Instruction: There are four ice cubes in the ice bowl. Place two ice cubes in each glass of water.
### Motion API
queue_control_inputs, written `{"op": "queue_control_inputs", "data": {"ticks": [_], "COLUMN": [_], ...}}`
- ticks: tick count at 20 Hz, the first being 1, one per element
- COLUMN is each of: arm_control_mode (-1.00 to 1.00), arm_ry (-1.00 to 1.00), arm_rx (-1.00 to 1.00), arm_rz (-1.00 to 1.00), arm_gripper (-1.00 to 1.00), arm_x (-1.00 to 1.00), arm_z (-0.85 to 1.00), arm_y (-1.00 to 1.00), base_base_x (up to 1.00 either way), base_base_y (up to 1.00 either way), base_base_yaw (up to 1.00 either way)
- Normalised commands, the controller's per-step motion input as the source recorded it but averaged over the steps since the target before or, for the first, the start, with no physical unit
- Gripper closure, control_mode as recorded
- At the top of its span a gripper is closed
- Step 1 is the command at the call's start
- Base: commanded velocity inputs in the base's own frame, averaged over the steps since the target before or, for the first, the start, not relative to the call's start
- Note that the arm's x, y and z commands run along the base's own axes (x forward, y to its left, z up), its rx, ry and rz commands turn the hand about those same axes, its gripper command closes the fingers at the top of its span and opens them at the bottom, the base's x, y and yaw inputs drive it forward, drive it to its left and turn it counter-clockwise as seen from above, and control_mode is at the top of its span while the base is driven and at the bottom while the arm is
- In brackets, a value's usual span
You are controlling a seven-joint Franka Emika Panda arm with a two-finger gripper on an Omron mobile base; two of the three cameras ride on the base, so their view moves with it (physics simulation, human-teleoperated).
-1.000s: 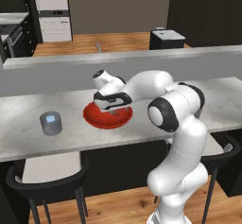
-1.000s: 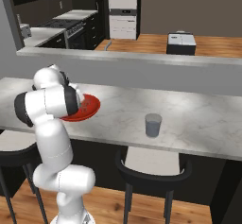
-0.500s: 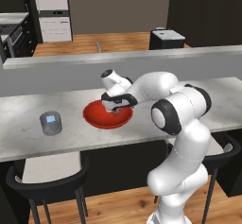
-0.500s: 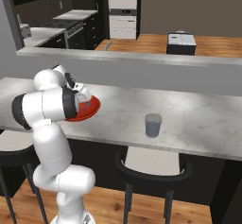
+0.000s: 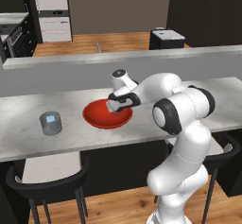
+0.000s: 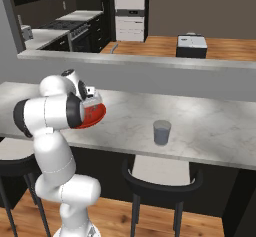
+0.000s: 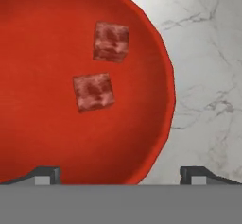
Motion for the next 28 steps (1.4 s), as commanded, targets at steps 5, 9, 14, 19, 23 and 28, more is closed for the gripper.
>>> {"op": "queue_control_inputs", "data": {"ticks": [5, 9, 14, 19, 23, 28], "arm_control_mode": [-1.0, -1.0, -1.0, -1.0, -1.0, -1.0], "arm_ry": [0.0, 0.0, 0.03, 0.08, 0.08, 0.08], "arm_rx": [0.11, 0.05, 0.0, 0.0, 0.0, 0.0], "arm_rz": [0.27, 0.17, 0.09, 0.02, 0.0, 0.0], "arm_gripper": [-1.0, -1.0, -1.0, -1.0, -1.0, -1.0], "arm_x": [0.24, 0.05, 0.0, 0.01, 0.1, 0.24], "arm_z": [0.0, -0.02, -0.09, -0.22, -0.11, -0.02], "arm_y": [0.11, 0.19, 0.16, 0.0, 0.01, 0.06], "base_base_x": [0.0, 0.0, 0.0, 0.0, 0.0, 0.0], "base_base_y": [0.0, 0.0, 0.0, 0.0, 0.0, 0.0], "base_base_yaw": [0.0, 0.0, 0.0, 0.0, 0.0, 0.0]}}
